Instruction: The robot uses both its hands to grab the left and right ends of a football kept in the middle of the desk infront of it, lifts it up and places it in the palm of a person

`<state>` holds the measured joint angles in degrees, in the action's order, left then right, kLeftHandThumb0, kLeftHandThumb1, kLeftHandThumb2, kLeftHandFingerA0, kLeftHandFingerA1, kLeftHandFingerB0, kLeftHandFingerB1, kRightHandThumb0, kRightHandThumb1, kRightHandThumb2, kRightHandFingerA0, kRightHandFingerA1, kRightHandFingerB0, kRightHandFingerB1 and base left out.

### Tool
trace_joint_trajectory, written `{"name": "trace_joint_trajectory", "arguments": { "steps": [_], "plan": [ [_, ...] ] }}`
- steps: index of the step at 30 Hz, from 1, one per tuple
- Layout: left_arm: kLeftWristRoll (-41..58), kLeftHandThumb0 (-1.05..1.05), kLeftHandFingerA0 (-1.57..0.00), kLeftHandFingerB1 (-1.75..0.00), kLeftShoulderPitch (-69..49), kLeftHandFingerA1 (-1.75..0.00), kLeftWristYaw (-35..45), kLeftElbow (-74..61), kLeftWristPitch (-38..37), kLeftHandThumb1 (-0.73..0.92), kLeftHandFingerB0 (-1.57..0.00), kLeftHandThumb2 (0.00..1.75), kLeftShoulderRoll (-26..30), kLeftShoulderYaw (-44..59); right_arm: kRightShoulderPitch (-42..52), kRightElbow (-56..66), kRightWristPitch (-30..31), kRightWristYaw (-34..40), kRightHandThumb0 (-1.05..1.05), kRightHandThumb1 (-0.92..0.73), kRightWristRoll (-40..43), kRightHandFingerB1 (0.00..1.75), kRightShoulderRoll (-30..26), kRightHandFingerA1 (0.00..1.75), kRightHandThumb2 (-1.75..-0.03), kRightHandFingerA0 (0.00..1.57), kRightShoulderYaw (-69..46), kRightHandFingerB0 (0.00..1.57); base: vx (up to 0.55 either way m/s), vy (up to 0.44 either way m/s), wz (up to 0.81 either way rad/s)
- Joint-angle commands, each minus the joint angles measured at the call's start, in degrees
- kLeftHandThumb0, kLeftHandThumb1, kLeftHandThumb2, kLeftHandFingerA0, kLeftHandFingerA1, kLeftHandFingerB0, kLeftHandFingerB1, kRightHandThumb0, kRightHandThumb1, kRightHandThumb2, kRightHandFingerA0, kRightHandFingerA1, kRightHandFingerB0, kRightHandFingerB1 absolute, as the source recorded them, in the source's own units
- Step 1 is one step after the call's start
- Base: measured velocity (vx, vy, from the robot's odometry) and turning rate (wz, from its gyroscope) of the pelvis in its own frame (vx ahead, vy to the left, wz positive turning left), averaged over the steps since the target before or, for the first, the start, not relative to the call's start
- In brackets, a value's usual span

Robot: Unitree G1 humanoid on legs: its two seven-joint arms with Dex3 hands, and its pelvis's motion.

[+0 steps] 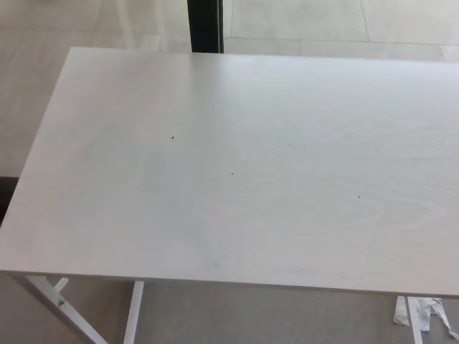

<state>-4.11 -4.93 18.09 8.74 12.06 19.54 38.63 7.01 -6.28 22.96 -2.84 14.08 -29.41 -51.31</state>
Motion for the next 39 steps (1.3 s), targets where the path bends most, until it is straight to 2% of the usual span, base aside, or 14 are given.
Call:
{"name": "trace_joint_trajectory", "arguments": {
  "steps": [1, 2, 4, 5, 6, 10, 12, 15, 18, 19, 30, 31, 37, 39],
  "plan": [
    [28.14, -0.68, -0.45, -0.47, -26.7, -0.72, 6.34, 1.29, -20.38, 0.8, -0.28, 0.64, -11.51, 32.78, 8.28, -6.06, -19.05, 13.54, -0.74, -0.65, 16.06, 0.2, 8.42, 1.05, -0.94, 0.57, -36.62, 0.02, 0.0, 0.0, 0.0],
    [27.66, -0.7, -0.45, -0.49, -26.43, -0.74, 5.6, 1.78, -19.76, 0.8, -0.28, 0.64, -11.84, 32.25, 7.89, -9.33, -18.06, 14.0, -0.77, -0.78, 15.92, 0.09, 7.39, 1.36, -0.68, 0.54, -36.19, 0.04, 0.0, 0.0, 0.0],
    [25.68, -0.67, -0.39, -0.46, -25.4, -0.75, 2.42, 0.41, -14.2, 0.8, -0.22, 0.64, -11.99, 30.79, 5.23, -13.88, -16.8, 15.94, -0.37, -0.56, 16.91, 0.54, 6.08, 1.28, -1.09, 1.23, -36.53, 0.0, 0.0, 0.0, 0.0],
    [23.43, -0.67, -0.34, -0.41, -22.72, -0.73, -0.57, -0.2, -6.86, 0.81, -0.18, 0.64, -10.09, 29.23, 3.56, -16.1, -14.2, 18.79, -0.62, -0.82, 14.67, 0.99, 4.47, 1.75, -0.64, 0.61, -34.98, 0.14, 0.0, 0.0, 0.0],
    [21.84, -0.73, -0.31, -0.48, -21.3, -0.67, -1.78, -0.56, -3.52, 0.67, -0.13, 0.98, -9.02, 27.96, 2.85, -15.86, -9.04, 19.87, -0.65, -0.85, 13.75, 0.66, 2.97, 1.73, -0.64, 0.6, -34.23, 0.15, 0.0, 0.0, 0.0],
    [18.24, -0.69, -0.36, -0.38, -16.31, -0.68, -3.36, 0.24, 5.47, 0.81, -0.19, 0.64, -5.94, 23.73, -4.8, -19.56, -4.4, 25.28, -0.56, -0.7, 11.75, 0.59, -1.82, 0.7, -0.93, 0.2, -32.89, 0.12, 0.0, 0.0, 0.0],
    [15.19, -0.69, -0.38, -0.48, -14.47, -0.67, -2.3, 6.19, 3.89, 0.63, -0.19, 0.97, -5.18, 19.64, -5.49, -21.67, -4.16, 23.24, -0.49, -0.84, 9.62, 0.17, -2.32, 0.12, -0.75, 0.02, -29.8, 0.04, 0.0, 0.0, 0.0],
    [10.63, -0.76, -0.41, -0.48, -17.03, -0.67, -0.93, 10.63, 4.01, 0.66, -0.14, 0.99, -8.74, 13.01, -3.95, -33.35, -6.8, 19.17, -0.58, -0.82, 9.01, 0.0, -2.92, 0.0, -0.91, 0.0, -27.86, 0.0, 0.0, 0.0, 0.0],
    [4.03, -0.77, -0.82, -0.48, -22.01, -0.75, 2.62, 9.89, 8.22, 0.85, -0.24, 0.66, -7.98, 3.84, -2.89, -40.0, -10.57, 17.56, -0.53, -0.87, 8.76, 0.11, -2.99, 0.78, -0.66, 0.07, -27.07, 0.0, 0.0, 0.0, 0.0],
    [5.05, -0.74, -0.46, -0.46, -22.67, -0.74, 5.35, 14.69, 7.17, 0.81, -0.23, 0.64, -7.16, 3.67, -0.54, -40.89, -10.88, 13.63, -0.52, -0.82, 8.93, 0.27, -2.12, 1.01, -0.64, 0.31, -26.49, 0.04, 0.0, 0.0, 0.0],
    [13.95, -0.78, -0.61, -0.4, -20.95, -0.59, 7.32, 21.51, 4.23, 0.8, -0.3, 0.63, -4.94, 6.58, 5.49, -42.26, -18.1, -4.06, -0.68, -0.55, 6.35, 0.39, -1.07, 0.54, -0.87, 0.16, -15.51, 0.07, 0.0, 0.0, 0.0],
    [13.38, -0.78, -0.58, -0.51, -21.31, -0.66, 7.49, 20.9, 3.55, 0.65, -0.26, 1.02, -4.67, 5.59, 5.43, -41.78, -18.13, -4.21, -0.67, -0.54, 6.96, 0.4, -0.98, 0.52, -0.85, 0.14, -15.29, 0.11, 0.0, 0.0, 0.0],
    [16.17, -0.76, -0.64, -0.39, -22.8, -0.54, 5.91, 16.25, 3.11, 0.82, -0.36, 0.65, -6.91, 4.52, 1.64, -38.34, -10.95, 1.99, -0.61, -0.72, 10.42, 0.19, -6.45, 0.52, -0.63, 0.22, -15.96, 0.1, 0.0, 0.0, 0.0],
    [18.08, -0.81, -0.62, -0.52, -22.44, -0.66, 3.97, 13.16, 4.29, 0.67, -0.29, 1.04, -8.51, 5.41, -0.5, -33.9, -1.39, 8.26, -0.6, -0.6, 13.07, 0.36, -8.35, 0.66, -0.87, 0.3, -18.34, 0.04, 0.0, 0.0, 0.0]
  ]
}}
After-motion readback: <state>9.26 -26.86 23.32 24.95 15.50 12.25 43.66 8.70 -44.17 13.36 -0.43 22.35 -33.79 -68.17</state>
